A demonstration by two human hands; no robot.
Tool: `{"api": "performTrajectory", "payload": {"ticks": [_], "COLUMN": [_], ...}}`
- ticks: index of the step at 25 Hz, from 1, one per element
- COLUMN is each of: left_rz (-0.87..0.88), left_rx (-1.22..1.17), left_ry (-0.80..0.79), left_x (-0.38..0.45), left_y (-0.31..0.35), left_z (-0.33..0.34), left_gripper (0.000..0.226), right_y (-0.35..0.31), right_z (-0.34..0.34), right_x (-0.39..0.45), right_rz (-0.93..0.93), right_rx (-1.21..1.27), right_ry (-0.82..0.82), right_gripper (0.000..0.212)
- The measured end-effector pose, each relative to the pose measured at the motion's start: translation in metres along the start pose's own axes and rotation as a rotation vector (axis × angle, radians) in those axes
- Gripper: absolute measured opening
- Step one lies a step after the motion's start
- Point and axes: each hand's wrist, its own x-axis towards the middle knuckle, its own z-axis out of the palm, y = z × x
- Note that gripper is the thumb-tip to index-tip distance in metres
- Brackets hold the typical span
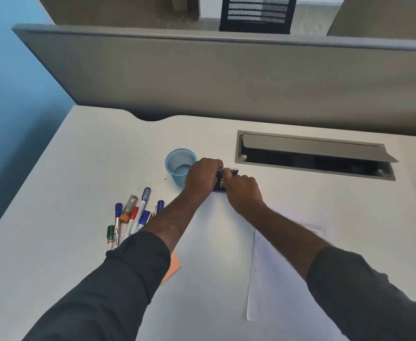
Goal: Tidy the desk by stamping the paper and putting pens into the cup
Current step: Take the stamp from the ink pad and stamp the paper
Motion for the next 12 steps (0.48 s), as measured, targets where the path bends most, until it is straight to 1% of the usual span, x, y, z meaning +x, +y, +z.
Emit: {"api": "performTrajectory", "payload": {"ticks": [5,7,9,12], "left_rz": [0.037,0.048,0.069,0.104], "left_rx": [0.006,0.001,-0.019,-0.037], "left_ry": [-0.003,0.009,0.019,0.023], "left_x": [-0.002,-0.004,-0.008,-0.016], "left_y": [-0.001,-0.002,-0.005,-0.008], "left_z": [0.0,0.001,0.004,0.01], "left_gripper": [0.03,0.027,0.024,0.023], "right_y": [0.004,0.005,0.007,0.009], "right_z": [-0.002,-0.003,0.002,0.006], "right_x": [-0.006,-0.012,-0.017,-0.029], "right_rz": [-0.015,-0.011,0.024,0.063], "right_rx": [0.091,0.118,0.164,0.27], "right_ry": [0.029,0.092,0.169,0.207], "right_gripper": [0.04,0.042,0.048,0.044]}}
